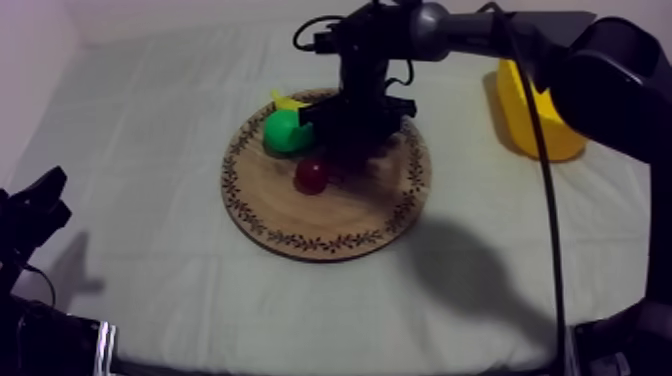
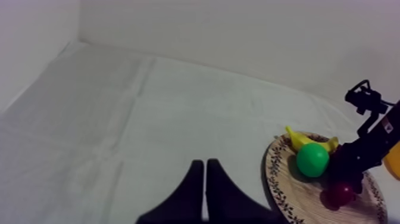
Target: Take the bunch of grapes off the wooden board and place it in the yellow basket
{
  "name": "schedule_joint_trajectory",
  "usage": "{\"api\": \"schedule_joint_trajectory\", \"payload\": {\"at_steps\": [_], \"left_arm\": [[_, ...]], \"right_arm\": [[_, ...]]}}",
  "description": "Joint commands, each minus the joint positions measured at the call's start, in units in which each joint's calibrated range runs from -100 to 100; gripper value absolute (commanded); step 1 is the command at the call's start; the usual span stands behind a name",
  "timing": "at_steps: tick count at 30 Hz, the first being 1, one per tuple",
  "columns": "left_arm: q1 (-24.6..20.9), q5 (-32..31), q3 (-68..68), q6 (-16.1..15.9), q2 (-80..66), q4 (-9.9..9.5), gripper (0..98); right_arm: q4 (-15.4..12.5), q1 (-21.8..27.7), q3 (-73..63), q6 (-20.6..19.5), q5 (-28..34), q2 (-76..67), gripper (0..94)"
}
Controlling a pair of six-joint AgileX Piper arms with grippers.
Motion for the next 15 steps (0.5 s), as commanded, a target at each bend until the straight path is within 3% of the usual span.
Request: {"api": "schedule_joint_trajectory", "payload": {"at_steps": [1,6,15], "left_arm": [[-0.01,0.0,-0.02,0.0,0.0,-0.02,0.1],[-0.01,0.0,-0.02,0.0,0.0,-0.02,0.1],[-0.01,0.0,-0.02,0.0,0.0,-0.02,0.1]], "right_arm": [[0.32,0.02,0.01,-0.17,-0.18,0.08,41.9],[1.39,-0.33,-0.37,-0.22,-0.18,-0.13,31.0],[2.49,-0.83,0.37,-0.14,2.54,-5.51,28.3]]}}
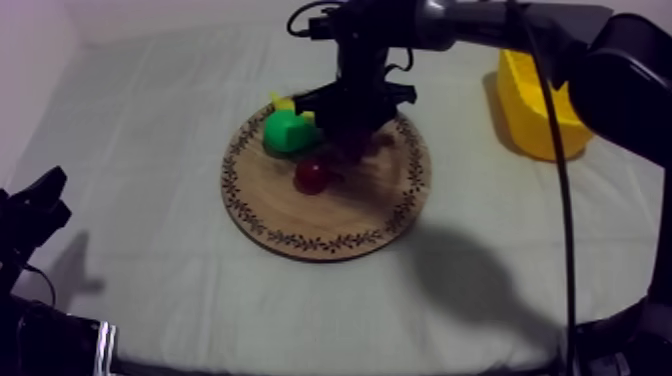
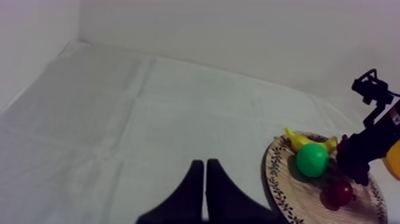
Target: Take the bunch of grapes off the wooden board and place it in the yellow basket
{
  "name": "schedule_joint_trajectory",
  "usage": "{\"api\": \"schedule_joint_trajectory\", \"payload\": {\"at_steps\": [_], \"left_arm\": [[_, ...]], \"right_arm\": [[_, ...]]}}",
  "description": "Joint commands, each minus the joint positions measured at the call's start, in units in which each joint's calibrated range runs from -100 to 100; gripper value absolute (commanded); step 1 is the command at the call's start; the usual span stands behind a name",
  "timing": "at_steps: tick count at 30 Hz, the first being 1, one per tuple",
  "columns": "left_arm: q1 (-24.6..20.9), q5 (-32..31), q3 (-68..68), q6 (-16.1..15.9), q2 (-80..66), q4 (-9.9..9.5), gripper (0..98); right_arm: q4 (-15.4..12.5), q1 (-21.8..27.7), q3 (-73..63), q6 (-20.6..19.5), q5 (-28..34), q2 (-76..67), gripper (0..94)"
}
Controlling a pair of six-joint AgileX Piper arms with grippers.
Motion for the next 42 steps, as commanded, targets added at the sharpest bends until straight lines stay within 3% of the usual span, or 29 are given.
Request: {"api": "schedule_joint_trajectory", "payload": {"at_steps": [1,10,21,28,42], "left_arm": [[-0.01,0.0,-0.02,0.0,0.0,-0.02,0.1],[-0.01,0.0,-0.02,0.0,0.0,-0.02,0.1],[-0.01,0.0,-0.02,0.0,0.0,-0.02,0.1],[-0.01,0.0,-0.02,0.0,0.0,-0.02,0.1],[-0.01,0.0,-0.02,0.0,0.0,-0.02,0.1]], "right_arm": [[0.36,-0.08,0.34,0.01,0.93,-2.02,28.3],[3.87,-0.08,2.84,0.22,3.99,-11.2,28.8],[7.44,3.15,8.02,1.13,1.14,-21.51,29.1],[9.38,7.24,10.71,2.63,-1.54,-26.16,29.4],[10.26,17.9,14.11,8.09,-7.91,-31.96,29.8]]}}
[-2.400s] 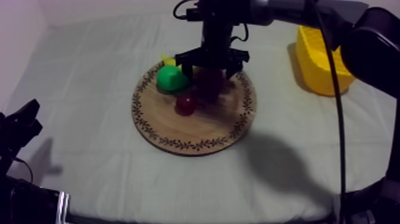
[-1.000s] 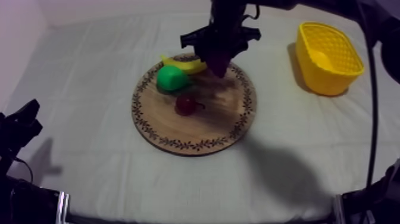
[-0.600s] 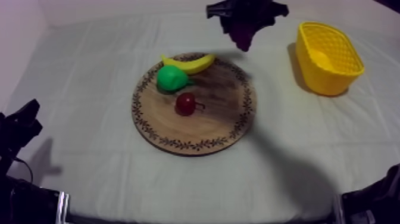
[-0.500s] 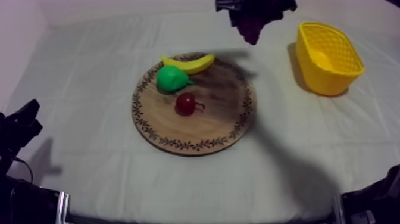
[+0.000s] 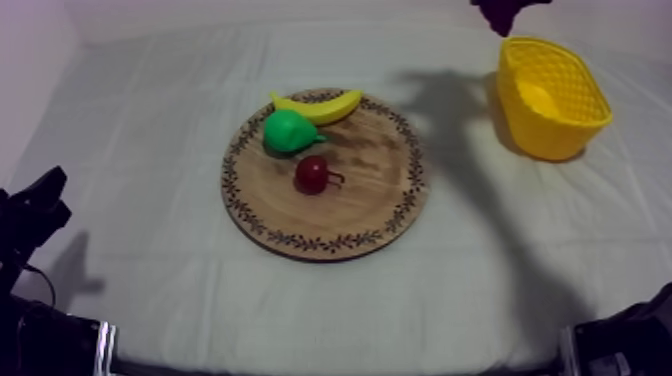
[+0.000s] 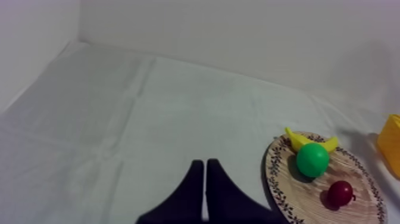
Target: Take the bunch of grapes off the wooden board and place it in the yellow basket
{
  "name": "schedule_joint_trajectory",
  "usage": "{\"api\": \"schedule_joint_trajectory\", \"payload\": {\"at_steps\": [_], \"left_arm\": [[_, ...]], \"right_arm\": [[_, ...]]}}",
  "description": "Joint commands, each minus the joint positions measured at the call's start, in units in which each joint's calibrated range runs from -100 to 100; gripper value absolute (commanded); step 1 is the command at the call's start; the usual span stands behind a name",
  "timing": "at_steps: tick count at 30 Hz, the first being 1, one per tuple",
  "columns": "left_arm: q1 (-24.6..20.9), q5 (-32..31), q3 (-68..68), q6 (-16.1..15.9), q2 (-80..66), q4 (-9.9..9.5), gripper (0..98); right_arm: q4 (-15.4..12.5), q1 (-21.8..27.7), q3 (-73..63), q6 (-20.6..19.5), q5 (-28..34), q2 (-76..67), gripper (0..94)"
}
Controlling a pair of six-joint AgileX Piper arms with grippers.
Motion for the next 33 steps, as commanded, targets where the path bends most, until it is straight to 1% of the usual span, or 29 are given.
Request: {"api": "schedule_joint_trajectory", "payload": {"at_steps": [1,8,12,20,26,33], "left_arm": [[-0.01,0.0,-0.02,0.0,0.0,-0.02,0.1],[-0.01,0.0,-0.02,0.0,0.0,-0.02,0.1],[-0.01,0.0,-0.02,0.0,0.0,-0.02,0.1],[-0.01,0.0,-0.02,0.0,0.0,-0.02,0.1],[-0.01,0.0,-0.02,0.0,0.0,-0.02,0.1],[-0.01,0.0,-0.02,0.0,0.0,-0.02,0.1]], "right_arm": [[0.2,2.02,0.97,0.78,-1.49,-0.3,29.8],[1.34,6.2,4.69,1.35,-5.95,-0.82,29.9],[1.55,7.97,6.67,1.9,-7.31,-0.41,29.8],[0.99,9.93,9.13,2.14,-7.4,1.9,29.6],[1.15,10.96,9.56,1.84,-7.21,4.44,29.5],[0.94,12.34,9.69,2.73,-6.85,7.48,31.8]]}}
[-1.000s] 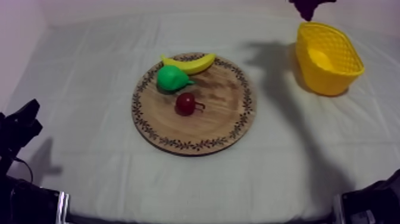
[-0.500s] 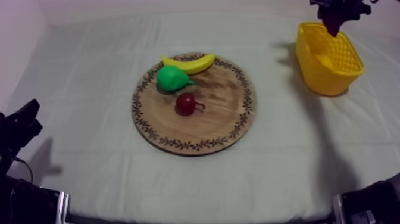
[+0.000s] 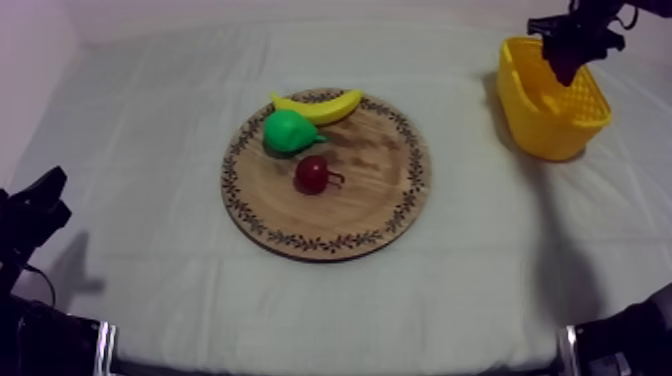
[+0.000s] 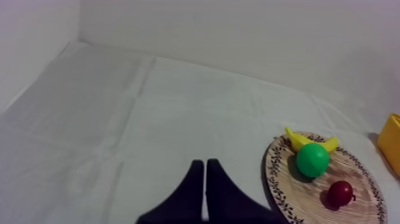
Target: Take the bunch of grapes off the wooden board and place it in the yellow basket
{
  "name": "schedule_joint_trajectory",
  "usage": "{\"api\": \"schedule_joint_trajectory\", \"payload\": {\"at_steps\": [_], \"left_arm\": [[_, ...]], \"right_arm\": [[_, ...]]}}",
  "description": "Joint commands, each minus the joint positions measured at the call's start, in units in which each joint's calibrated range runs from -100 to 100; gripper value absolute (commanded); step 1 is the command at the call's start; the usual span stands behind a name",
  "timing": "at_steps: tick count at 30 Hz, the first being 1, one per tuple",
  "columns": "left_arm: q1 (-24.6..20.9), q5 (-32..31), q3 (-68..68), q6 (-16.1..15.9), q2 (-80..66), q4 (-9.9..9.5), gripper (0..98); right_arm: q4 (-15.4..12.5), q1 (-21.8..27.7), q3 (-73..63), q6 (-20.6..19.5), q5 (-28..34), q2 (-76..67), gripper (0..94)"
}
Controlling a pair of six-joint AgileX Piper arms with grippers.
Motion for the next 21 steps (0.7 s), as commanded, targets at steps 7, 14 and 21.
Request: {"api": "schedule_joint_trajectory", "payload": {"at_steps": [7,14,21], "left_arm": [[-0.01,0.0,-0.02,0.0,0.0,-0.02,0.1],[-0.01,0.0,-0.02,0.0,0.0,-0.02,0.1],[-0.01,0.0,-0.02,0.0,0.0,-0.02,0.1]], "right_arm": [[-0.92,0.77,-0.69,1.54,1.88,3.46,45.0],[-1.67,1.19,-1.14,1.46,1.79,5.36,67.7],[-2.1,1.2,-1.66,1.61,0.75,5.07,73.1]]}}
